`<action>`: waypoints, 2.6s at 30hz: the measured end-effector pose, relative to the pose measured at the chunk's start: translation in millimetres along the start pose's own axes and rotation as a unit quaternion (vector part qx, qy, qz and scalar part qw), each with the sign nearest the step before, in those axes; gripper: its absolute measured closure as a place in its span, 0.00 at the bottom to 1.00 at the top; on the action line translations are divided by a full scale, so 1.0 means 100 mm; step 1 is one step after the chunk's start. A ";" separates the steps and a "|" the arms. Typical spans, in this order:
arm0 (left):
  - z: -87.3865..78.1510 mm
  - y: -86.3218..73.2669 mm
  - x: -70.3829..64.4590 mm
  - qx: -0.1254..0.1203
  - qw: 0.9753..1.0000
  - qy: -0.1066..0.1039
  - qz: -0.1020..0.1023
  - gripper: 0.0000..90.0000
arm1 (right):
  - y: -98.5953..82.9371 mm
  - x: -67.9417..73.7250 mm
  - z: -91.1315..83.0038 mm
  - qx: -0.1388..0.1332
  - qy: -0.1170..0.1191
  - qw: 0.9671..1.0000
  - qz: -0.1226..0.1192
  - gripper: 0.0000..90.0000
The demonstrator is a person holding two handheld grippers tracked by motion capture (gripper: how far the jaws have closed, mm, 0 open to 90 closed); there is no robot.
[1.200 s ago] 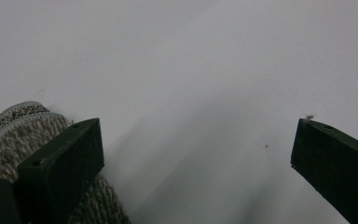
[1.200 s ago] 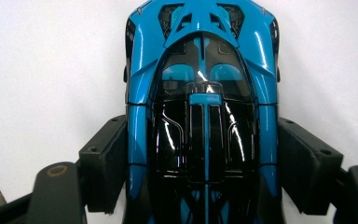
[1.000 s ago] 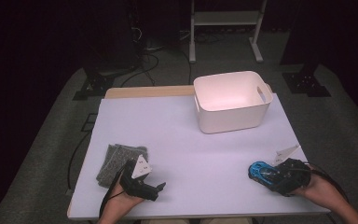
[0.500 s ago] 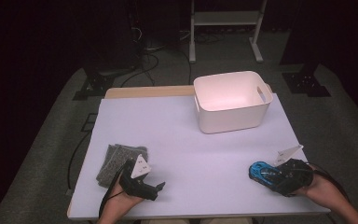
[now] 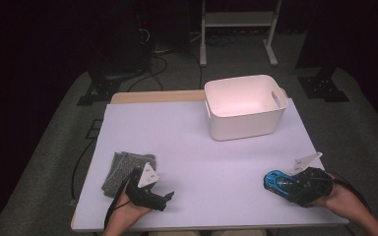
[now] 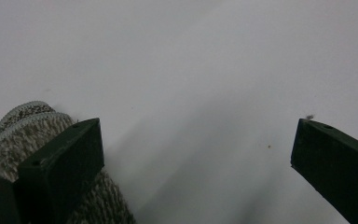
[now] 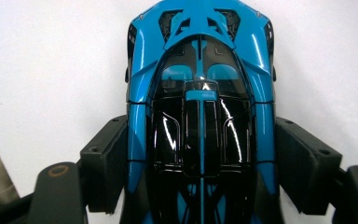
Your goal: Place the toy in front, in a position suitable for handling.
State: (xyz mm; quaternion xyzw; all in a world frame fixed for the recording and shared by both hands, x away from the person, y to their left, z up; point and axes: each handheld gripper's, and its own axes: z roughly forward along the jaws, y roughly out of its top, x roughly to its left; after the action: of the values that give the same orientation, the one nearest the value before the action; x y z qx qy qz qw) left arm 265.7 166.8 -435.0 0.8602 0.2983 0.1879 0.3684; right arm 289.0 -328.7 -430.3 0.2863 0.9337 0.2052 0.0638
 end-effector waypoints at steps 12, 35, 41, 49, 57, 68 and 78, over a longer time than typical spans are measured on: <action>-0.01 0.00 0.01 -0.003 1.000 0.002 -0.002 0.02 | 0.05 0.01 -0.07 -0.008 0.006 1.000 -0.007 0.28; -0.06 0.01 0.03 -0.012 1.000 0.004 -0.003 0.02 | 0.95 0.44 -0.22 -0.044 0.052 0.991 -0.118 0.28; -0.08 0.01 0.05 -0.014 1.000 0.004 -0.004 0.02 | 1.27 0.60 -0.10 -0.045 0.075 0.984 -0.157 0.28; -0.15 0.02 0.11 -0.021 1.000 0.008 -0.010 0.02 | 1.59 0.77 0.15 -0.044 0.101 0.975 -0.192 0.28; -0.22 0.00 0.19 -0.028 0.999 0.017 -0.022 0.02 | 1.78 0.91 0.42 -0.036 0.117 0.969 -0.215 0.28; -0.30 -0.06 0.34 -0.023 0.999 0.028 -0.029 0.05 | 1.84 0.99 0.75 -0.023 0.132 0.964 -0.228 0.28; -0.28 -0.09 0.40 -0.008 0.999 0.030 -0.027 0.07 | 1.76 0.97 0.90 -0.043 0.138 0.966 -0.214 0.28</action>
State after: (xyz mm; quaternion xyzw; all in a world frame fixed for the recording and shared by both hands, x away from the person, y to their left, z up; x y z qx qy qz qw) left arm 276.9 212.2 -418.6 0.8430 0.3306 0.2064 0.3707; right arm 319.2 -111.3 -438.1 0.0459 0.9633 0.2644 -0.0108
